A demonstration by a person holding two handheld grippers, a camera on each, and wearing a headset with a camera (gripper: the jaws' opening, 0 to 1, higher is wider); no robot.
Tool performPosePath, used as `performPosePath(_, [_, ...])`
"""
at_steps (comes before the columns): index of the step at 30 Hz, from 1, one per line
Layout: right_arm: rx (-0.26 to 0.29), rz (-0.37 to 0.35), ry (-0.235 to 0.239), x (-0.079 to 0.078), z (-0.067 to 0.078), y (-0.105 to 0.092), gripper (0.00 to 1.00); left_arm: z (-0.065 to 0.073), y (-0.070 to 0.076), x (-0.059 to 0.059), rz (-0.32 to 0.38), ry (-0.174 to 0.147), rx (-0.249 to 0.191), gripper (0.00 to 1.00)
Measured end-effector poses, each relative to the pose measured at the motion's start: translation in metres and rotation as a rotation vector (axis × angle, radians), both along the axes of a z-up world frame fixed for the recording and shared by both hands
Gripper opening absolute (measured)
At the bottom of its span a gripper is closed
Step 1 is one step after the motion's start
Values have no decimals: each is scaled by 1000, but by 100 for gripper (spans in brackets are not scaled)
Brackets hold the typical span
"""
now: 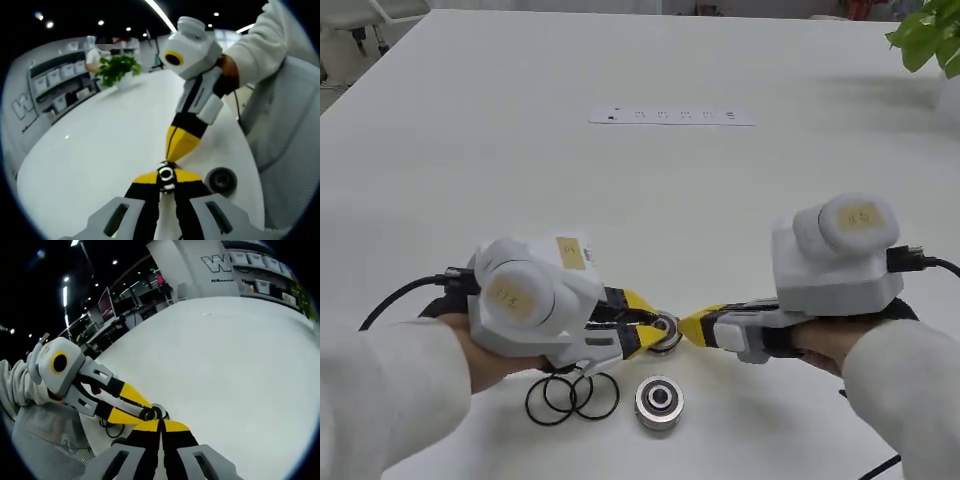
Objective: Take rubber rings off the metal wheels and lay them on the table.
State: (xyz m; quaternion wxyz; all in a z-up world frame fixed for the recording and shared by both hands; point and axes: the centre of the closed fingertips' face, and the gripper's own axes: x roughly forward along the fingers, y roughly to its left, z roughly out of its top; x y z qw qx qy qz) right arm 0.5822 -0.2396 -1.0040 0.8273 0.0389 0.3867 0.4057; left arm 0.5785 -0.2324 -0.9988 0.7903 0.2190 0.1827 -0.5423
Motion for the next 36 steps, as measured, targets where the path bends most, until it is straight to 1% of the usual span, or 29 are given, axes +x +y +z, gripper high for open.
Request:
performPosePath(2, [7,-5,6,-1,2,1,0,0,0,0,0,2,-1,11])
performPosePath(3, [8,-4,4,-1,4,3,0,0,0,0,-5,-5,2,11])
performPosePath(7, [-8,20,-20,-3,6,9,0,0,0,1,-6,-6,1,11])
performPosePath(9, [1,28,-21,-2,6,9,0,0,0,1,-7,-6,1,11])
performPosePath(11, [28,34,-22,-3,11,14,0,0,0,1,-7,-6,0,11])
performPosePath(12, [102,63,-44,-4,23,26,0,0,0,1,-6,-7,-1,11])
performPosePath(13, [133,43,-54,-2,30,29,0,0,0,1,-7,-7,-2,11])
performPosePath(14, [83,47,-59,-2,29,27,0,0,0,1,-6,-8,-6,11])
performPosePath(15, [26,52,-78,0,23,23,0,0,0,1,-2,-6,-13,11])
performPosePath(16, [25,51,-79,-1,20,24,0,0,0,1,3,-1,-28,11])
performPosePath(17, [30,53,-68,-2,18,24,0,0,0,1,9,9,-37,11])
performPosePath(18, [23,50,-55,-2,14,20,0,0,0,1,13,13,-41,11])
performPosePath(20, [10,39,-57,0,12,15,0,0,0,1,5,1,-34,11])
performPosePath(21, [8,28,-53,2,12,12,0,0,0,1,4,-1,-31,11])
performPosePath(22, [10,19,-48,3,12,11,0,0,0,2,4,2,-30,11])
performPosePath(24, [6,10,-45,4,11,9,0,1,0,1,4,23,-23,12])
performPosePath(25, [3,5,-45,4,10,8,0,2,0,-1,-15,30,-15,13])
performPosePath(26, [0,3,-45,4,10,8,0,4,0,-1,-20,22,-21,14])
performPosePath(27, [0,1,-43,4,10,7,0,6,3,-5,-40,29,-12,15])
performPosePath(28, [1,2,-43,3,10,8,0,8,4,-5,-37,33,-16,16])
performPosePath(30, [-3,7,-52,3,12,9,0,17,8,-4,-35,38,-30,18])
performPosePath(32, [5,10,-55,3,14,10,0,33,12,-4,-39,34,-60,21])
performPosePath(33, [13,9,-54,3,16,11,0,43,13,-2,-36,36,-83,22])
performPosePath(34, [15,11,-54,3,16,11,0,48,15,-2,-29,47,-94,23])
performPosePath(35, [18,12,-58,3,18,12,0,53,17,-1,-21,49,-100,25])
performPosePath(36, [24,13,-63,3,20,12,0,62,20,0,-16,32,-110,27])
